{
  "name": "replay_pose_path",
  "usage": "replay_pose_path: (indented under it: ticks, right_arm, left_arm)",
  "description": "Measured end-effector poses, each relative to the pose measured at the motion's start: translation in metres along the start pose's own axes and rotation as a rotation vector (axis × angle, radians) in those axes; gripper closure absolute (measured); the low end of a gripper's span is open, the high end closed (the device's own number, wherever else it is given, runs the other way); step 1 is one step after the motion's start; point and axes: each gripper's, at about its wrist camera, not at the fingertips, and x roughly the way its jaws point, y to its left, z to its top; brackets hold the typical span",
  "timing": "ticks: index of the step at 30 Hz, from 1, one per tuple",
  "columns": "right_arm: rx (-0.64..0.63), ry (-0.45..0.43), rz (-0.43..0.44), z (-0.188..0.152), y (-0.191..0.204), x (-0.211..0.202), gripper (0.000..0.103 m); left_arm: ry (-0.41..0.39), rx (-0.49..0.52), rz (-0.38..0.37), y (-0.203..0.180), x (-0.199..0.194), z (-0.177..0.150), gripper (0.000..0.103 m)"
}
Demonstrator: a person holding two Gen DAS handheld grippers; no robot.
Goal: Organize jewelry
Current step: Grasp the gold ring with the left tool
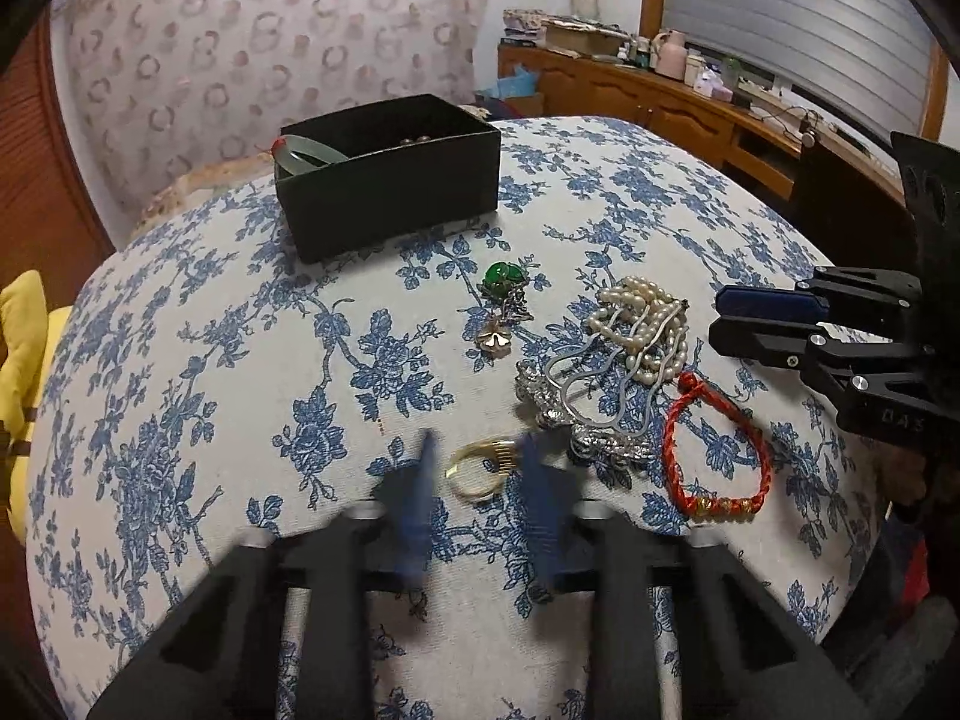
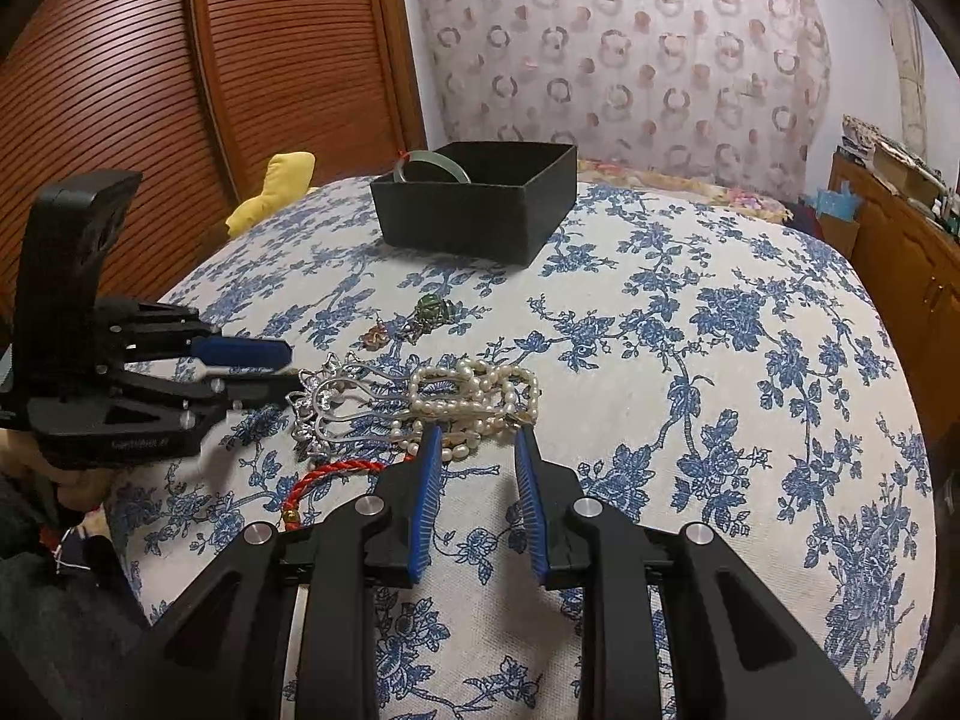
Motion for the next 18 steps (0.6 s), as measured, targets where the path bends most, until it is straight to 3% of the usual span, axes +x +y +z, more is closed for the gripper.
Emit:
replay_pose_path:
  ticks: [18]
  right_arm:
    - [-0.018, 0.014, -0.011, 0.000, 0.003, -0.002, 0.076]
  left_arm:
    - [-0.069, -0.102, 0.008, 0.032, -0.032, -0.023, 0.082]
